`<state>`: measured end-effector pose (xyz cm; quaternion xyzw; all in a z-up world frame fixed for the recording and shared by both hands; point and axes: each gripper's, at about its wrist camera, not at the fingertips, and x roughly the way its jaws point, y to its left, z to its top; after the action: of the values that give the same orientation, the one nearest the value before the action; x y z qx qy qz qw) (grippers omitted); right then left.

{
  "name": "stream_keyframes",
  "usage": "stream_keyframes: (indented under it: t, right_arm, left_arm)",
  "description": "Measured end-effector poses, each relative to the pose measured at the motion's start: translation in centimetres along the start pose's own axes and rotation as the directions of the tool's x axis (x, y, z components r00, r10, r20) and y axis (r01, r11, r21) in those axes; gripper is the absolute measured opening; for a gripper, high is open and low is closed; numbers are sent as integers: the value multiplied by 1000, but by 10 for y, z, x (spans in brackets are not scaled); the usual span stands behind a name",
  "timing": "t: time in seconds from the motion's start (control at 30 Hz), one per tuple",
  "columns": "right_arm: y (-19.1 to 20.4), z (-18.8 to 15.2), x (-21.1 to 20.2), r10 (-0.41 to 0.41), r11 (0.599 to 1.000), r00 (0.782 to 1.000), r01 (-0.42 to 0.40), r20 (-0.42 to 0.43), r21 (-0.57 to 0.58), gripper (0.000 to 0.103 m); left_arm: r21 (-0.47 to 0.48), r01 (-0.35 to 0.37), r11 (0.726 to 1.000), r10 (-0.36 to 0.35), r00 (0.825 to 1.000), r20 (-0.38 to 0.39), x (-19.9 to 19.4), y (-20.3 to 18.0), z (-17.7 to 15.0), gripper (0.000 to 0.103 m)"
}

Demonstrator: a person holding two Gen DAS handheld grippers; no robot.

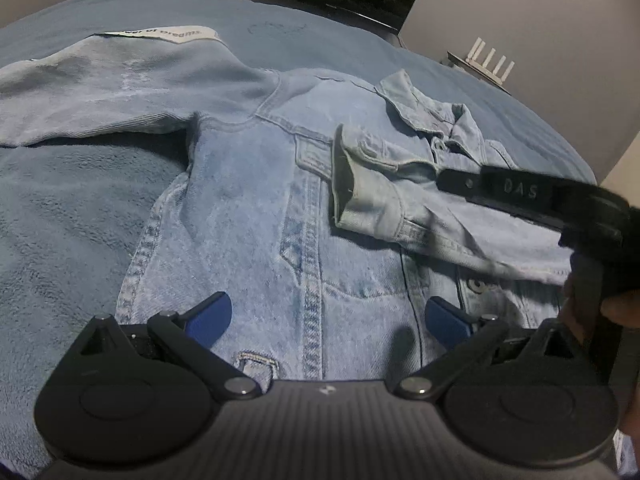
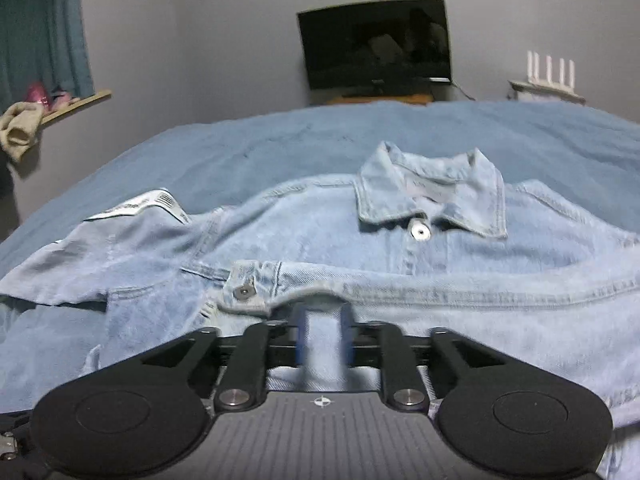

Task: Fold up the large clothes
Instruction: 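Carry the sleeve across the jacket front and release it with the right gripper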

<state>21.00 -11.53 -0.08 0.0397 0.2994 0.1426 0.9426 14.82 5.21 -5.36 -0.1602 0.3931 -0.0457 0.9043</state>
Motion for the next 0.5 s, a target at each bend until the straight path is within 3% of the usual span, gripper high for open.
stream_keyframes:
  t: [0.17,0.27,0.33,0.43,0.5]
  right_arm:
    - [12,19,13,92,996,994,-91,-51,24,46]
    - [33,30,31,135,991,978,-135,-158,6,54]
    - [50,35,48,107,990,963,-127,-247,-65,55]
    - [71,36,69,-4,972,948,-70,-318,-222,55]
    - [79,34,79,-51,955,927,-64,-372,-289,47]
  left_arm:
    - [21,-3,1000,3,1000,-10,-1,-5,-3,103]
    - [55,-9,998,10,1000,-18,-2,-10,-6,103]
    - [76,-31,997,33,999,-24,-1,-12,-8,103]
    - [90,-27,996,30,999,-36,2,-11,-8,103]
    - [110,-29,994,34,998,-45,2,-11,-7,103]
